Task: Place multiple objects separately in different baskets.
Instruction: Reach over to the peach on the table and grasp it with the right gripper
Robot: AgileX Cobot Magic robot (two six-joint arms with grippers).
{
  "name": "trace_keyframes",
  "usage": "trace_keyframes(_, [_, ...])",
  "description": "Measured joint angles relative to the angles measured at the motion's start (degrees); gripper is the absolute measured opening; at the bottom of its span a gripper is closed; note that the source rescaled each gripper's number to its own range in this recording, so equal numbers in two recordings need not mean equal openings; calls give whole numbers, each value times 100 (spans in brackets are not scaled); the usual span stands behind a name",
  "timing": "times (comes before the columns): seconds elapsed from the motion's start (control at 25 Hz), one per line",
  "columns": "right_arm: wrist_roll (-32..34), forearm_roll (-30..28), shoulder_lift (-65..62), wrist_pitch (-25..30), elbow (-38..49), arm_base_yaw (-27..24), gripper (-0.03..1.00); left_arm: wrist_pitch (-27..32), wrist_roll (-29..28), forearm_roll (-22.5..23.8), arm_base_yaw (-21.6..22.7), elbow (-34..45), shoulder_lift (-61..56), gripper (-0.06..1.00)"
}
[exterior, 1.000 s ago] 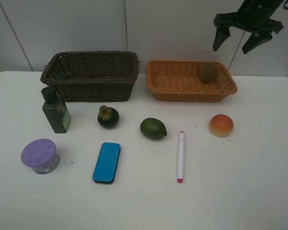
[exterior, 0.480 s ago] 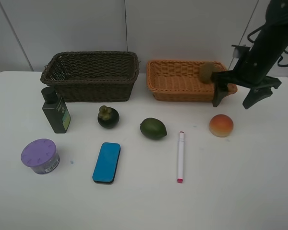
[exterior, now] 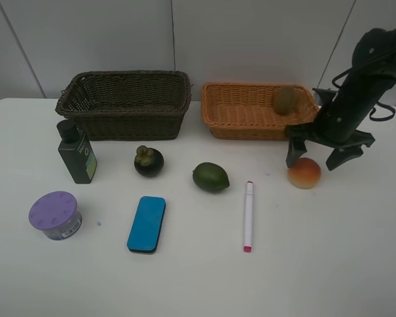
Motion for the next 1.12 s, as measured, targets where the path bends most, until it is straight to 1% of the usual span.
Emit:
trace_keyframes(0.32, [0, 105, 413, -239, 0, 0, 99, 0, 0, 0, 0, 0, 0, 0])
trace_keyframes(0.84, [0, 109, 498, -290, 0, 0, 98, 0, 0, 0, 0, 0, 0, 0])
trace_keyframes(0.88, [0, 109, 498, -290, 0, 0, 94, 0, 0, 0, 0, 0, 0, 0])
trace_keyframes(0.92, [0, 109, 498, -290, 0, 0, 85, 0, 0, 0, 0, 0, 0, 0])
trace_keyframes(1.0, [42, 109, 498, -290, 0, 0, 58, 0, 0, 0, 0, 0, 0, 0])
trace_keyframes(1.12, [37, 99, 498, -290, 0, 0, 58, 0, -34, 0, 0, 0, 0, 0])
